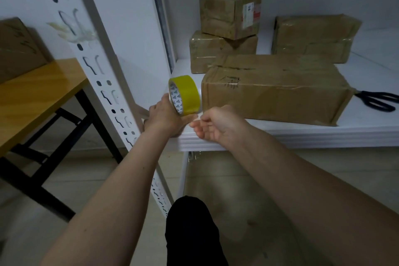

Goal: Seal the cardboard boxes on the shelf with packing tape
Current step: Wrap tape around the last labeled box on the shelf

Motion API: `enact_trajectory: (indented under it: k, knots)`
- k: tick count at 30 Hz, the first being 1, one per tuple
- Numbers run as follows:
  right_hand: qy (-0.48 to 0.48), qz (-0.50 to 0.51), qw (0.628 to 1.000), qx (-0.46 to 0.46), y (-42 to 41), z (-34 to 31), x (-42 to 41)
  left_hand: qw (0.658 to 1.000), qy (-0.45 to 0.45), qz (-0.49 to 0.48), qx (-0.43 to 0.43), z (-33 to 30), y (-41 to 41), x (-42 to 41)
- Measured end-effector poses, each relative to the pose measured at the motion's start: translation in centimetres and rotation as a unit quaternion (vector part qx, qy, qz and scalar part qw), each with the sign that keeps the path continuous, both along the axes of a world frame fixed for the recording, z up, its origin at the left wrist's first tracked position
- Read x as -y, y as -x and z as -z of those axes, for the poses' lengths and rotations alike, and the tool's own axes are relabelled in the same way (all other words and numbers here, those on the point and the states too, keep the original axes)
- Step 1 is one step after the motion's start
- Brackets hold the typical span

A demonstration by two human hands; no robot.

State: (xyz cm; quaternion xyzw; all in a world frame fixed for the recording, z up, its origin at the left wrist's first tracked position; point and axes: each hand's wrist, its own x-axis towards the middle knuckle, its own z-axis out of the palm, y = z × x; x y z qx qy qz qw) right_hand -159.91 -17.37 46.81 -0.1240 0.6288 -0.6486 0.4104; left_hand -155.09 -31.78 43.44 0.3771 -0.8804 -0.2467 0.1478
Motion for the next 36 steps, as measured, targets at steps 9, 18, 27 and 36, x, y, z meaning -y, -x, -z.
enact_trajectory:
  k: [9, 18, 27, 36]
  knots:
    - [0.036, 0.001, 0.998, -0.046, -0.6, -1.0, -4.9, 0.999, 0.011, -0.011, 0.037, -0.4, -1.9, -2.4]
    - [0.063, 0.344, 0.833, -0.430, 4.7, -3.0, -12.2, 0.942, 0.221, 0.096, -0.236, -2.9, 0.9, -10.3]
    - [-0.141, 0.356, 0.855, -0.349, 11.8, 0.2, -17.9, 0.990, 0.060, -0.045, -0.122, -4.6, 7.0, -11.7]
    - [-0.110, 0.345, 0.885, -0.293, 18.3, -0.3, -17.5, 0.973, 0.174, 0.020, -0.147, -2.6, 8.9, -14.4]
